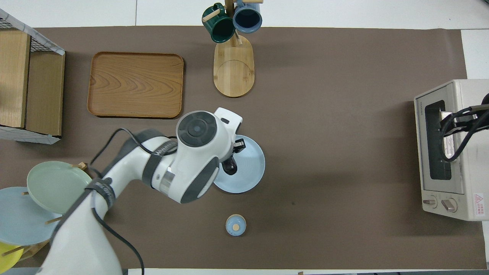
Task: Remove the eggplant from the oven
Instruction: 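Carry the eggplant to the wooden tray and lower it with the left gripper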
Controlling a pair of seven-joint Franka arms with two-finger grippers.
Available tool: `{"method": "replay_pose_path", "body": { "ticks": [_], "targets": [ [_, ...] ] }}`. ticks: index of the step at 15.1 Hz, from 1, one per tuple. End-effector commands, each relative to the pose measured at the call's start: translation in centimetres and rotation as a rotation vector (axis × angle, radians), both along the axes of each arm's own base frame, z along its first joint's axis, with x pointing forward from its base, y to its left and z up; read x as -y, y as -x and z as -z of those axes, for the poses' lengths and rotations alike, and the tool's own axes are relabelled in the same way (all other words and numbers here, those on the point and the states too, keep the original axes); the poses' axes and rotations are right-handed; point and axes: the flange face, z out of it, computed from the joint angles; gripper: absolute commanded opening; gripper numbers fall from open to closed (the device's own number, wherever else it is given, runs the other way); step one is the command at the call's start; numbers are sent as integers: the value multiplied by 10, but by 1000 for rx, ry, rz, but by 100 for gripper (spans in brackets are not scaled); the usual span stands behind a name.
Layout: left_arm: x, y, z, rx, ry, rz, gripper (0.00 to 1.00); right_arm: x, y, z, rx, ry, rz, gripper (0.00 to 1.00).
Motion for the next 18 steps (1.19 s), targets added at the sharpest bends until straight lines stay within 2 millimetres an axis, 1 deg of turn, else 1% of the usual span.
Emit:
{"method": "replay_pose_path", "body": {
  "ticks": [1, 3, 4, 5, 7, 8, 9, 10, 11, 12, 13, 14, 15, 16, 17, 18],
  "targets": [
    [-62, -50, -36, -6, 18, 41, 0, 8, -4, -9, 4, -86, 15, 100],
    [-106, -82, -39, 16, 33, 76, 0, 14, -2, -10, -4, -76, 24, 100],
    [-131, -95, -41, 28, 38, 89, 0, 8, -5, -10, -3, -71, 13, 100],
    [-161, -108, -39, 43, 42, 105, 0, 10, -7, -11, 2, -69, 18, 100],
    [-209, -126, -30, 62, 47, 149, 0, 9, -6, -13, 4, -71, 24, 100],
    [-234, -135, -22, 71, 44, 159, 0, 13, -5, -13, 3, -83, 35, 100],
    [-253, -144, -9, 67, 42, 158, 0, 19, -3, -13, 5, -83, 45, 100],
    [-263, -163, -6, 76, 40, 152, 0, 23, -4, -14, 13, -81, 51, 100],
    [-265, -183, -4, 90, 42, 145, 0, 21, -5, -13, 13, -79, 49, 100],
    [-267, -198, 3, 84, 44, 142, 0, 20, -6, -14, 16, -77, 46, 100],
    [-276, -208, 11, 73, 48, 126, 0, 18, -6, -14, 15, -71, 41, 100],
    [-275, -214, 20, 84, 44, 127, 0, 18, -6, -15, 19, -76, 41, 100],
    [-274, -218, 21, 125, 41, 125, 0, 17, -5, -16, 21, -80, 41, 100],
    [-271, -218, 25, 148, 41, 125, 0, 17, -5, -16, 21, -73, 40, 100],
    [-269, -214, 37, 147, 39, 131, 0, 17, -4, -19, 27, -69, 42, 100],
    [-267, -213, 40, 149, 38, 142, 0, 17, -5, -20, 35, -67, 42, 100]
  ]
}}
